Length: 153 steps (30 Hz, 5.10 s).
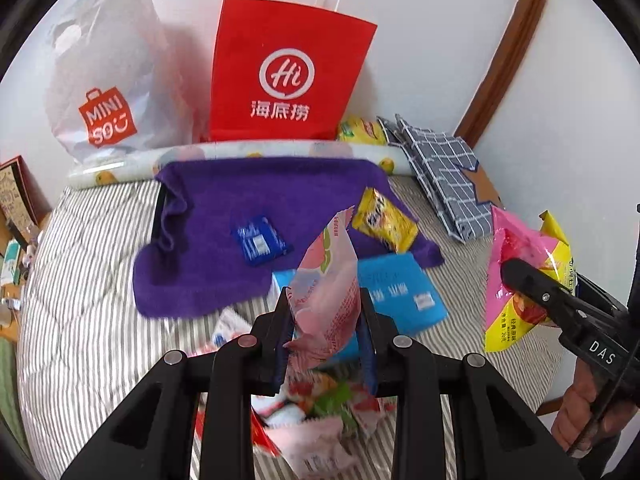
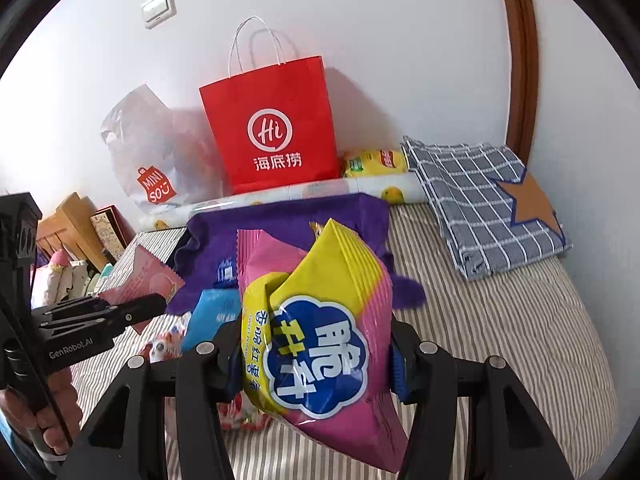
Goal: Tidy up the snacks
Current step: 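Carry both held snacks over the purple towel, then lower both snacks onto the purple towel and open both tools, then withdraw both open tools back toward the remaining snack pile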
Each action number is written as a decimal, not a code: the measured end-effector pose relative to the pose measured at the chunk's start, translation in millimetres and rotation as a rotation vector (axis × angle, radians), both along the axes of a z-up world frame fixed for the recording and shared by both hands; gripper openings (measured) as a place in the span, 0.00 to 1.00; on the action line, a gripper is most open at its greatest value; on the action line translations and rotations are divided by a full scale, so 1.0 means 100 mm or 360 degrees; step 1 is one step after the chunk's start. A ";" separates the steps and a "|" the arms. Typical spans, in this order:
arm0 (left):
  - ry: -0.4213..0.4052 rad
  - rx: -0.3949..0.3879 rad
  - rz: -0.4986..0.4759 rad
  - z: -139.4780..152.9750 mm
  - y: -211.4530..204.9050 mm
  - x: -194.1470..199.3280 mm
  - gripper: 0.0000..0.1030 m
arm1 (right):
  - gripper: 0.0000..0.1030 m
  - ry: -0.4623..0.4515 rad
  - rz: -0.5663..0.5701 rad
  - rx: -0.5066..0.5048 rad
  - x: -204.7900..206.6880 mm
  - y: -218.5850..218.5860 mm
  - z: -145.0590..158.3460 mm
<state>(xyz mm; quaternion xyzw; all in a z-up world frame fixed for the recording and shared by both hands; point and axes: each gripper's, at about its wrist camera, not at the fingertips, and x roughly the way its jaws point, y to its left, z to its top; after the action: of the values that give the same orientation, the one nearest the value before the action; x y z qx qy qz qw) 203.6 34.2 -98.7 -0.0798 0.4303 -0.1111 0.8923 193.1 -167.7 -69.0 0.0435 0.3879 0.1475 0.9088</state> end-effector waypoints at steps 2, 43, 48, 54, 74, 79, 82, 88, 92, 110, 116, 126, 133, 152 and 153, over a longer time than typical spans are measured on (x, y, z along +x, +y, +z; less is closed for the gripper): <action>-0.0016 0.0006 0.0013 0.03 0.03 0.09 0.28 | 0.51 -0.0015 0.0010 -0.0003 0.09 0.03 0.01; 0.0110 0.0037 0.0241 -0.64 0.67 1.10 0.28 | 0.51 0.0031 0.0145 0.0048 1.36 0.54 -0.78; 0.0119 0.0060 0.0221 -0.66 0.60 1.10 0.28 | 0.51 0.0011 0.0180 -0.0012 1.33 0.60 -0.79; 0.0121 0.0071 0.0245 -0.65 0.62 1.12 0.28 | 0.51 0.0017 0.0178 -0.0036 1.33 0.64 -0.82; 0.0201 0.0078 0.0300 -0.74 0.69 1.15 0.28 | 0.52 0.0057 0.0165 -0.0098 1.37 0.69 -0.87; 0.0224 0.0096 0.0296 -0.78 0.68 1.16 0.28 | 0.54 0.0058 0.0162 -0.0114 1.37 0.70 -0.87; 0.0237 0.0106 0.0289 -0.81 0.67 1.17 0.28 | 0.58 0.0062 0.0146 -0.0110 1.38 0.70 -0.88; 0.0255 0.0116 0.0277 -0.84 0.65 1.18 0.28 | 0.63 0.0069 0.0125 -0.0093 1.39 0.67 -0.87; 0.0257 0.0122 0.0276 -0.85 0.64 1.19 0.28 | 0.71 0.0045 0.0102 -0.0082 1.38 0.65 -0.84; 0.0218 0.0151 0.0257 -0.80 0.59 1.18 0.56 | 0.74 0.0005 0.0107 -0.0074 1.32 0.68 -0.77; 0.0199 0.0134 0.0297 -0.73 0.61 1.16 0.63 | 0.74 -0.0045 0.0139 -0.0010 1.25 0.66 -0.69; 0.0210 0.0183 0.0326 -0.72 0.60 1.16 0.66 | 0.74 -0.0145 0.0059 -0.0109 1.21 0.70 -0.65; 0.0243 0.0139 0.0306 -0.74 0.61 1.19 0.69 | 0.74 -0.0047 0.0016 -0.0141 1.29 0.66 -0.68; 0.0133 0.0187 0.0341 -0.65 0.62 1.13 0.76 | 0.81 -0.0049 -0.0053 -0.0192 1.30 0.64 -0.71; 0.0121 0.0185 0.0344 -0.64 0.62 1.13 0.76 | 0.81 -0.0058 -0.0033 -0.0162 1.29 0.63 -0.70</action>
<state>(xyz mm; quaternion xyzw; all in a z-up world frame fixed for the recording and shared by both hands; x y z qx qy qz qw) 316.6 96.3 -162.6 -0.0780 0.4583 0.0140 0.8853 322.2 -104.4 -139.0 -0.0014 0.3779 0.1190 0.9182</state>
